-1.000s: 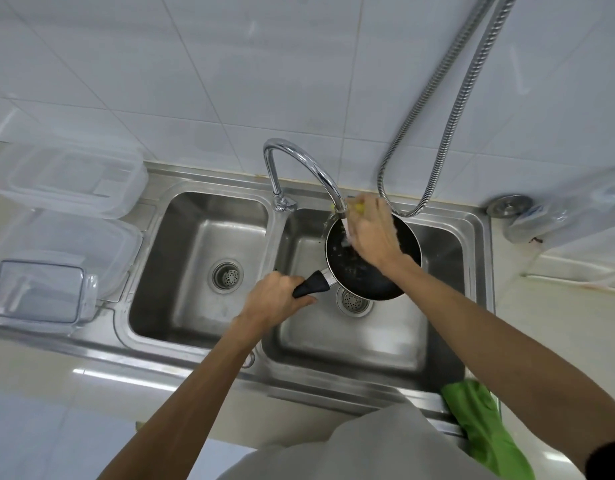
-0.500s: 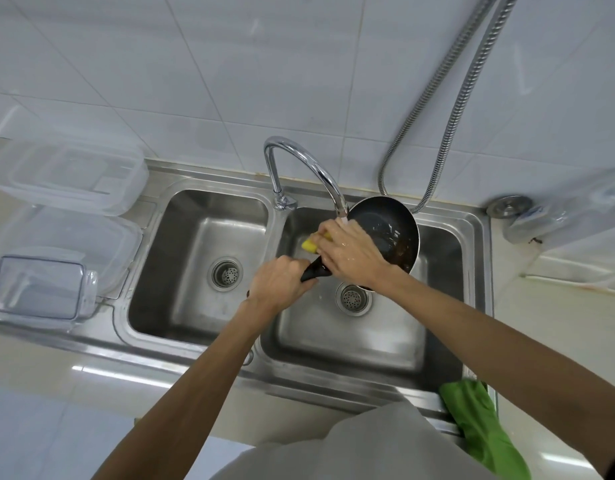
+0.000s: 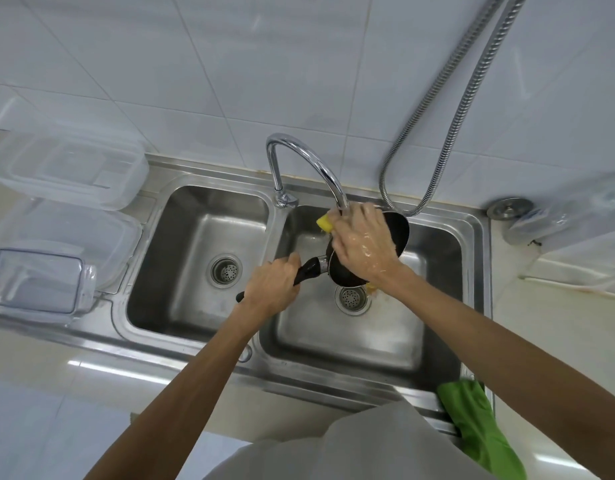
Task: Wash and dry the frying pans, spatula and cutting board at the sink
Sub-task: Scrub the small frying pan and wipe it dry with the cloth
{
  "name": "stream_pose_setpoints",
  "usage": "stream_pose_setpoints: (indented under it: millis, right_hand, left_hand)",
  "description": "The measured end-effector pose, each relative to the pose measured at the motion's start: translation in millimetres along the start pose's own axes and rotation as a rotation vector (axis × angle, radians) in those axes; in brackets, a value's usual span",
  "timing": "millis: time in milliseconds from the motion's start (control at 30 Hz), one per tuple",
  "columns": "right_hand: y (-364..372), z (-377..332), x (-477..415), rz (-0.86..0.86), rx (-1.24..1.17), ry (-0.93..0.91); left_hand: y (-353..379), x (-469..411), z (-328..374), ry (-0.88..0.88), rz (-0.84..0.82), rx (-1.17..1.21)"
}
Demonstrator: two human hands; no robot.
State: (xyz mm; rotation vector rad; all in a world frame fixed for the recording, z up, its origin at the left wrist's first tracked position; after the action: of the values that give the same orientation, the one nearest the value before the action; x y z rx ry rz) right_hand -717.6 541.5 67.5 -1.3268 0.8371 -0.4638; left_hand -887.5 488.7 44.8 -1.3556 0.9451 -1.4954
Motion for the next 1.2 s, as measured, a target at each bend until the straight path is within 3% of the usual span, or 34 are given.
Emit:
stream_pose_setpoints:
  millis: [133,233,300,367,467,567,767,967,1200]
  right_hand:
    - [16,40,18,-0.08,-0.076,0.217]
    - [22,47,28,-0.011,-0.16,0.356]
    - [18,27,28,0.052,-0.166,0.294]
    - [15,-9,23,0.087,-0.159,0.091]
    - [20,-47,25,0.0,-0.124,-0.163]
    - [20,-30,27,-0.053,-0.085,-0.073]
    - [19,44,37,-0.122,-0.027,0.331]
    - [22,-38,40,-0.114,-0.135,0.074]
    - [37,-20,54,-0.136,-0.224,0.097]
  left_hand:
    - [7,9,-15,-0.048,-0.048,0.047]
    - [8,13,-20,-0.094,-0.055,0.039]
    - [8,14,-21,-0.121,-0.058,0.036]
    - [9,16,-20,-0.126,-0.062,0.02]
    - [9,17,-14,-0.11,-0.039,0.012]
    - [6,18,-7,-0.123,-0.018,0.08]
    - [6,17,-18,-0.146,0.044,0.182]
    - [8,11,-15,-0.174,0.052,0.281]
    - [24,13,-22,-0.202,-0.035,0.27]
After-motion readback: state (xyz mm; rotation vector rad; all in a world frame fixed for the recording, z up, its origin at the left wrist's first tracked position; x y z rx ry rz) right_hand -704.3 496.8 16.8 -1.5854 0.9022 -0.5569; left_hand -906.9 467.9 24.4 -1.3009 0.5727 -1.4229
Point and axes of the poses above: each hand's wrist, its own x-axis away from the middle knuckle, its own y-axis out of the palm, z = x × y, the point moved 5 cm from there along -x, towards the middle knuckle, and after that the axes turned 14 degrees about -y, right-handed, at the moved point
